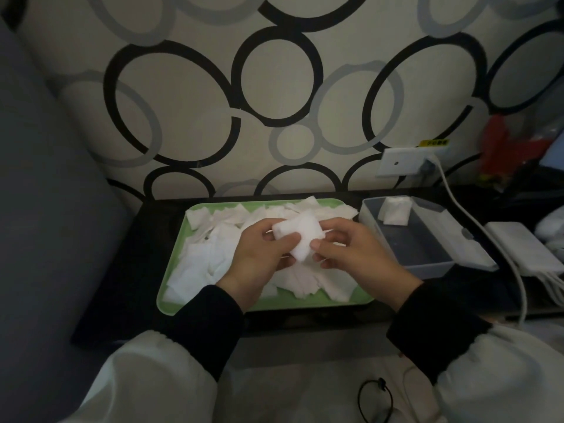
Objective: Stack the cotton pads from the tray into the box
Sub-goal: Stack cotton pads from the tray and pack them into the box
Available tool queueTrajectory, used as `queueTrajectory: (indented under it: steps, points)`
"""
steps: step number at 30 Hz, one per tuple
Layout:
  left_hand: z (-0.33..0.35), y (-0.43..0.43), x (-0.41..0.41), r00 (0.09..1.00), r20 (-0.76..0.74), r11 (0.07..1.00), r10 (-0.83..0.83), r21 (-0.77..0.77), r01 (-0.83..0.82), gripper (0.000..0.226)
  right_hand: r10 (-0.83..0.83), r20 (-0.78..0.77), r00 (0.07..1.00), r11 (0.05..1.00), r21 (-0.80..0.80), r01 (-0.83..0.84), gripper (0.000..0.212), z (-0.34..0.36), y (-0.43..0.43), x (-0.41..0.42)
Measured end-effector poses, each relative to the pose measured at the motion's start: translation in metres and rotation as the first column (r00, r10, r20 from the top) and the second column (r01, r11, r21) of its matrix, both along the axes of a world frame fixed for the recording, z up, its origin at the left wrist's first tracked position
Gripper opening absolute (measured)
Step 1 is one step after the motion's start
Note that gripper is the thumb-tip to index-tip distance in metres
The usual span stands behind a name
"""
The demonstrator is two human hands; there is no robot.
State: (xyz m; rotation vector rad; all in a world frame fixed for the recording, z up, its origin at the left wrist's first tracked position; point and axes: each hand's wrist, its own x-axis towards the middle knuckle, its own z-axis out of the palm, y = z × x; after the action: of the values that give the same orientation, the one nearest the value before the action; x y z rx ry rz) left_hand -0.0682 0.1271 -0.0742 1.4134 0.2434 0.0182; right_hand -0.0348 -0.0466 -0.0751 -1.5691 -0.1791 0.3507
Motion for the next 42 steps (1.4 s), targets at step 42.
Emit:
queueTrajectory:
  steps: [42]
  points:
    - [0.018,0.011,-0.009,0.998,-0.060,0.957,0.030,-0.285,-0.046,0.016,0.047,-0.192,0.980,0.985,0.172,-0.013,0.020,0.009,0.008,-0.004]
